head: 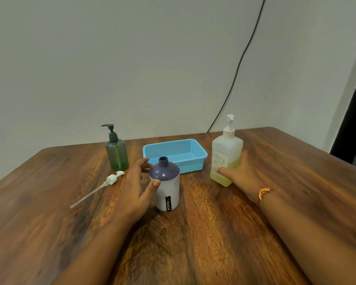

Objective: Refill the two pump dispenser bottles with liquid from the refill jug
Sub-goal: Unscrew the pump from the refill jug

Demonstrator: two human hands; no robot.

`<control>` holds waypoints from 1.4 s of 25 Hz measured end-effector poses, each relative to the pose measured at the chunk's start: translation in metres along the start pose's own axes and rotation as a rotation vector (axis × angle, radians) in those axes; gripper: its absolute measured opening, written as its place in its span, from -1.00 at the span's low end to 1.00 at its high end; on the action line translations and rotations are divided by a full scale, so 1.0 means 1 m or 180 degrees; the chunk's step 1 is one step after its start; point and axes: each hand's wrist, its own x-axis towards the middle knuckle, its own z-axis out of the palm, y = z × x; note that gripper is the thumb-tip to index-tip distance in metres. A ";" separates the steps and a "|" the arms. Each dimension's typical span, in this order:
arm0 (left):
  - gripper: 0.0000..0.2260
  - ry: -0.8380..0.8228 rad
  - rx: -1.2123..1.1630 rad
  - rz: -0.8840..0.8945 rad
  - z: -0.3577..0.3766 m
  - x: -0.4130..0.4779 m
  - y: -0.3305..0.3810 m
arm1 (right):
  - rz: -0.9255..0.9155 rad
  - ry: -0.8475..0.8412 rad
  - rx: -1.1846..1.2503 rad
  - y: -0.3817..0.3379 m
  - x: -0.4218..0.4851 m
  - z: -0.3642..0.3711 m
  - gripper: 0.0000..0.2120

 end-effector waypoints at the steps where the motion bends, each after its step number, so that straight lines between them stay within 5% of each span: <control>1: -0.15 0.0003 0.0026 0.0032 0.000 0.000 0.000 | -0.0039 -0.0081 0.0098 -0.006 -0.009 0.002 -0.10; 10: -0.16 0.0122 -0.0152 0.0004 0.001 0.001 0.007 | -0.0527 -0.0806 0.0372 -0.034 -0.061 0.018 -0.34; 15: -0.38 0.1127 0.0427 0.1049 -0.006 0.006 0.042 | -0.0852 -0.1229 0.0230 -0.037 -0.070 0.012 -0.34; 18: -0.55 0.1023 0.0531 0.1362 0.005 0.002 0.073 | -0.1013 -0.1338 0.0121 -0.042 -0.076 0.013 -0.31; 25: -0.71 0.0026 -0.0516 0.0190 0.031 -0.006 0.105 | -0.1320 -0.1411 0.0010 -0.047 -0.084 0.017 -0.22; 35: -0.71 0.0361 -0.1811 -0.0548 0.042 0.000 0.119 | -0.1289 -0.1327 0.0091 -0.050 -0.087 0.016 -0.30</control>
